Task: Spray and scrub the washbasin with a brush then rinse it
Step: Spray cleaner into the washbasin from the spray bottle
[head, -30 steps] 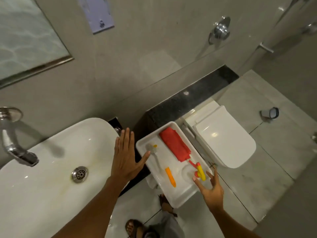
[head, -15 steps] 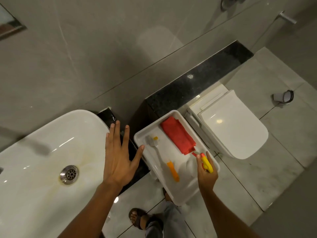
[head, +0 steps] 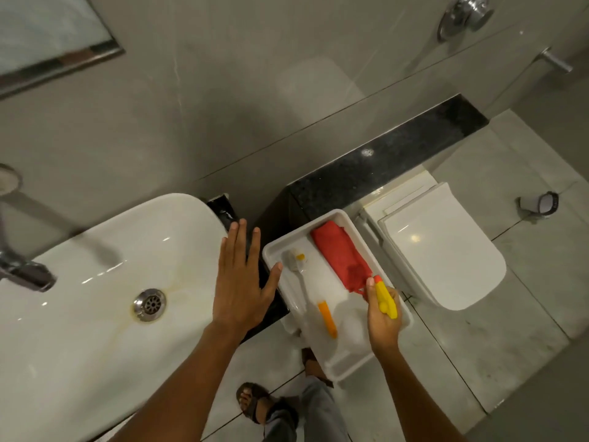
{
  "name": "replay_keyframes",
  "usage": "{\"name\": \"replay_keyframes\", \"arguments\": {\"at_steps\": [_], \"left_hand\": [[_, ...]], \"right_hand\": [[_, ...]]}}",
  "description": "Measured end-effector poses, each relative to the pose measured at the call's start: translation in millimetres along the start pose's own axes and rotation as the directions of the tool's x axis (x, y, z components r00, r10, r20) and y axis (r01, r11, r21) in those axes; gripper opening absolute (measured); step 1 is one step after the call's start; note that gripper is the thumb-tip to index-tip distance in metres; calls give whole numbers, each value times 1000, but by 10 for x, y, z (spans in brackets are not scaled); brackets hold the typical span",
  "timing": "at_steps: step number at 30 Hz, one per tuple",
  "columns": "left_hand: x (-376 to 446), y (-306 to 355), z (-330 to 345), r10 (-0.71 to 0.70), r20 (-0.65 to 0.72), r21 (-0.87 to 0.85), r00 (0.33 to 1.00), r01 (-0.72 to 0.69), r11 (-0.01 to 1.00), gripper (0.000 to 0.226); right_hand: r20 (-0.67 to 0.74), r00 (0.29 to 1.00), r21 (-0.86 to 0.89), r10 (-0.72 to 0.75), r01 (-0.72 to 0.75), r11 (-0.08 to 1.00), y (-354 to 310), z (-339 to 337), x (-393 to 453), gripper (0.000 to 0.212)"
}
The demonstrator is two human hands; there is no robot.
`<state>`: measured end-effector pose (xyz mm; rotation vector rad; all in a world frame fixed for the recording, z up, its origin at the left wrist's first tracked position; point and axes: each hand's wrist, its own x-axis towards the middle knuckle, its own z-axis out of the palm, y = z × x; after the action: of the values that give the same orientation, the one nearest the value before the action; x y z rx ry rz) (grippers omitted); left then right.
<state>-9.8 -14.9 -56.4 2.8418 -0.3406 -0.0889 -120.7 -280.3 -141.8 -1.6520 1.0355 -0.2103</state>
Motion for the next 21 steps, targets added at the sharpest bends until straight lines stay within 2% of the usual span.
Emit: {"name": "replay_keyframes", "arguments": {"at_steps": [3,5,9,12,15,17,19,21], "left_hand": [[-108,18,-63,1,-50,-92,999,-5,996,84],[-202,-5,-112,-11,-63,-152,998,1,988,81],[-582,-386,-287,-87,-116,-187,989,64,980,76],[-985,-875,-477,-227,-145,-234,963,190,953,73],[-1361,-1346,-678,-423,-212,-298,881,354,887,68],[-1597,-1647,-804,-550,-299,-346,780,449,824,63],[-1803,-1932,-904,-649,-362,-449,668,485,750,59],[-1972,-2168,-981,-726,-354,-557,590,490,670,59]], "right_hand": [[205,964,28,-168,166,986,-338,-51,-261,23],[315,929,60,-193,183,981,-590,-88,-476,22],[488,841,135,-232,190,972,-1078,-4,-984,37],[596,774,148,-214,156,977,-1419,204,-1447,40],[754,650,53,-94,83,995,-1673,461,-1907,50],[831,557,-63,16,66,996,-1776,650,-2227,54],[882,462,-138,94,63,988,-1820,843,-2535,55],[910,387,-192,146,81,978,-1835,1039,-2825,58]]}}
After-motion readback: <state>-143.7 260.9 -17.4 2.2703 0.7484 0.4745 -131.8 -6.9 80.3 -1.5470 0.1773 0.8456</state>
